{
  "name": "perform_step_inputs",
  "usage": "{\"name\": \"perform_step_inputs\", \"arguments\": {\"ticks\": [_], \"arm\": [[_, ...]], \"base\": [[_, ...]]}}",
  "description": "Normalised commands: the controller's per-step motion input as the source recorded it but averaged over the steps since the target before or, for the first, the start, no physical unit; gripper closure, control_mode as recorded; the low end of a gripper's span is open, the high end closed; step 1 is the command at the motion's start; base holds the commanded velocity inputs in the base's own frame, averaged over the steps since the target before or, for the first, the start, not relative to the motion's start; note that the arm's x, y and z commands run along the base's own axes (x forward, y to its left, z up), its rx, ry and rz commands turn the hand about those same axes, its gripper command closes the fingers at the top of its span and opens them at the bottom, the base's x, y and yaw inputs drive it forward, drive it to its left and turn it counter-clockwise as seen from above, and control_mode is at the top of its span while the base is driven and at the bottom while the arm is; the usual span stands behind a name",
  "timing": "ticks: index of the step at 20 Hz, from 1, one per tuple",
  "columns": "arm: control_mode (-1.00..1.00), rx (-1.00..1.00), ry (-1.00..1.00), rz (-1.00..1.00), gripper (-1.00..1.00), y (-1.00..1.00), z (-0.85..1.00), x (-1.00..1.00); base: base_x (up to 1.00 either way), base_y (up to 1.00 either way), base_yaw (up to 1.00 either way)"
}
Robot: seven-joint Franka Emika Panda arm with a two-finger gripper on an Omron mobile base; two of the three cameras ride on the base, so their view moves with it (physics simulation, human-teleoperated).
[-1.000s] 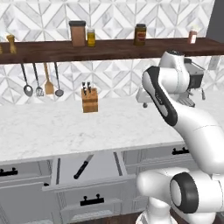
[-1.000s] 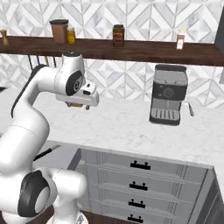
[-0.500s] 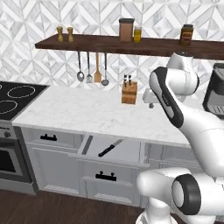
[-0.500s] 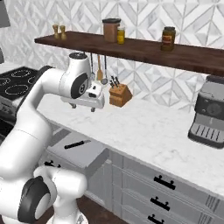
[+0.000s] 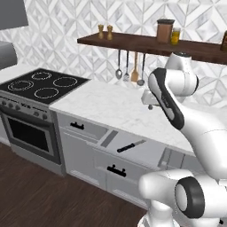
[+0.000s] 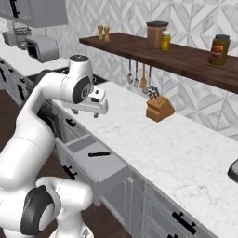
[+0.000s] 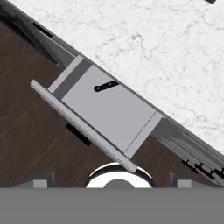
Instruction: Pick up the knife from the drawer and place it on the cutting board. Then place the meat from the plate to the cutting board.
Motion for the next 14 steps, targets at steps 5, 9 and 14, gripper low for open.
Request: {"name": "perform_step_inputs", "arguments": {"ticks": [5,9,14], "arm": [[-1.00,0.00,0.02,0.01,-1.00,0.02,-0.08,-0.03],[-1.00,0.03,0.15,0.19,-1.00,0.00,-0.93,-0.01],[-1.00,0.11,0.36,0.22,-1.00,0.10,-1.00,0.00]], "base": [[0.01,-0.26,0.18],[0.00,0.00,0.00],[0.00,0.00,0.00]]}}
